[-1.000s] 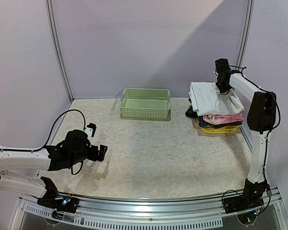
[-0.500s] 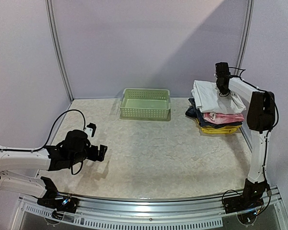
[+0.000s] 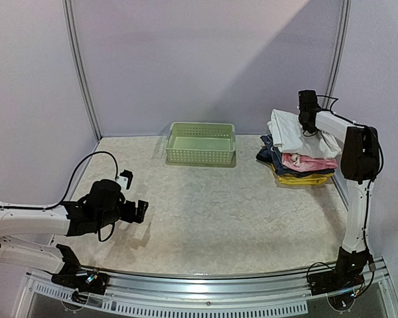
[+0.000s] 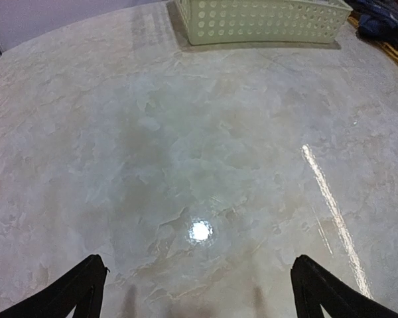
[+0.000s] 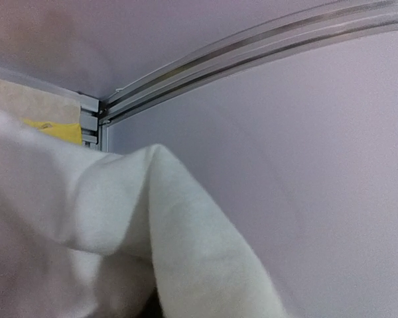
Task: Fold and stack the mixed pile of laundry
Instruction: Place the square-folded T-shirt at the corner of the board, then reset both arms
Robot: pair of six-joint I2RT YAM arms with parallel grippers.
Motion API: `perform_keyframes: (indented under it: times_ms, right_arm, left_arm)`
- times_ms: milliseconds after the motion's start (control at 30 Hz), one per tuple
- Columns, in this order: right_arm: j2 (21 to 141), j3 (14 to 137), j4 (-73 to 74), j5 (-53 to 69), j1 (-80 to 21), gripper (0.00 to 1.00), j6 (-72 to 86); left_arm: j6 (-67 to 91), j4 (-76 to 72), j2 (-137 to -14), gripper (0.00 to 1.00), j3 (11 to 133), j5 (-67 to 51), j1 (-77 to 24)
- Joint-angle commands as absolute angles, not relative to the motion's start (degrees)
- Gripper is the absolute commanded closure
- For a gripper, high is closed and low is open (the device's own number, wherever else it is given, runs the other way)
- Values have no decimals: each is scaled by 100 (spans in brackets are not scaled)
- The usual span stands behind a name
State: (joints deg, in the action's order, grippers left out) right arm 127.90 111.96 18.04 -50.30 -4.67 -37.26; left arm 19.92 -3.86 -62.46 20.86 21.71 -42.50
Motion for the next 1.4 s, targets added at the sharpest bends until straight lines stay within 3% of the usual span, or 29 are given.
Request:
perform_keyframes:
  times_ms: [0, 33, 100, 400, 867, 1367]
  right_arm:
    - [12766, 11278, 1532, -5383, -385, 58, -3675]
    - [12730, 11279, 1473, -5440, -391, 46, -3618]
    - [12640, 11293, 1364, -5525, -432, 32, -3572]
    - [12438, 11369, 1250, -5768, -800, 3, -3253]
    - [11638, 11289, 3060, -4794, -1472, 1, -1058]
    - [10186, 10352, 3806, -1922, -2134, 1, 261]
  left_arm:
    - [1963, -327, -6161, 1, 2179, 2217, -4307]
    - [1971, -327, -6153, 0, 2172, 2215, -4307]
    - [1971, -321, -6148, 1, 2175, 2220, -4307]
    - [2021, -273, -5988, 0, 2132, 2268, -4307]
    - [2106, 88, -5711, 0, 2271, 2314, -4307]
    - [2167, 825, -5256, 0, 2852, 2400, -4306]
